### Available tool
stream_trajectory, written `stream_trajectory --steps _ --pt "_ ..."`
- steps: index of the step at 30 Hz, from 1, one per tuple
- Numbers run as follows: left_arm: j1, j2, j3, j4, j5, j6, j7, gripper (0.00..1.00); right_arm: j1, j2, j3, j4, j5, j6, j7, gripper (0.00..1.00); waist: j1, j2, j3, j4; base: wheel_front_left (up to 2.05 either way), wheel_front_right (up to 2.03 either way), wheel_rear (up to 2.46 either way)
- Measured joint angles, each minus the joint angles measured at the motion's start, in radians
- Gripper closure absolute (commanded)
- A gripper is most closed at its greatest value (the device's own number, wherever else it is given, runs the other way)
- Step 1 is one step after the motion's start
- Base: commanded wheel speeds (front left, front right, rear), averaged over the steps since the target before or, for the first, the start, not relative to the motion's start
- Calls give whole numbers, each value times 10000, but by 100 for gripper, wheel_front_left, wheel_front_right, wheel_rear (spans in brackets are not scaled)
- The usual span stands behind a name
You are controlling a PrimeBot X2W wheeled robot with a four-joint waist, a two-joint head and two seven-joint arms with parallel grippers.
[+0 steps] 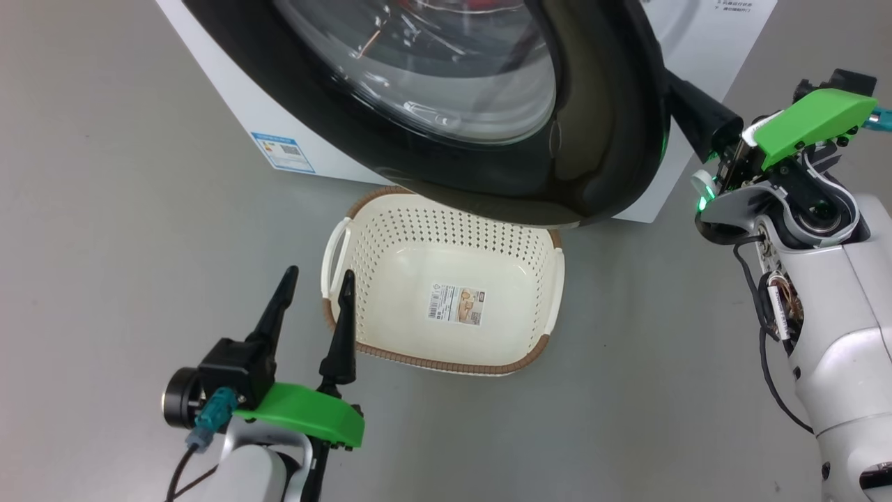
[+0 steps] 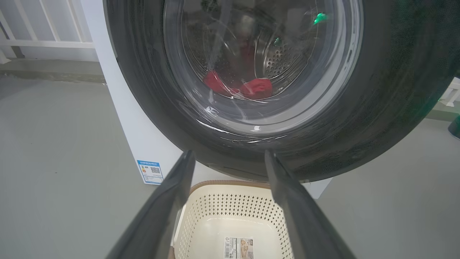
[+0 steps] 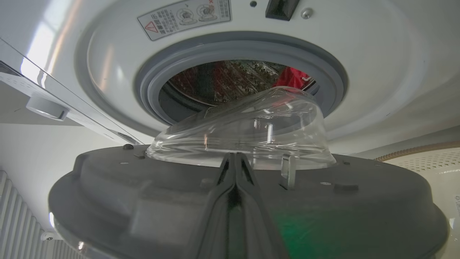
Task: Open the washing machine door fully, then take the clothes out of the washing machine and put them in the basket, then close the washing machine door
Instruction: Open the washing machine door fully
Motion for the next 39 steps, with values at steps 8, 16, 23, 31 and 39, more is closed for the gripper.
stream_trajectory --steps 8,16,23,31,39 --pt "4 -8 27 98 4 -71 0 0 593 59 194 -314 125 -25 568 100 0 0 -263 -61 0 0 0" --pt "263 -10 23 240 90 -86 0 0 1644 236 660 -780 441 -25 949 100 0 0 -775 -97 0 0 0" --pt "546 -8 -2 391 150 -163 0 0 2396 263 1446 -1208 982 -27 984 100 0 0 -1189 -71 0 0 0" --pt "639 -6 -13 504 196 -173 0 0 2884 286 2602 -1601 1737 -31 754 100 0 0 -1536 107 0 0 0" --pt "814 -6 -8 533 244 -173 0 0 3214 299 3764 -1956 2426 -40 355 100 0 0 -1730 247 0 0 0"
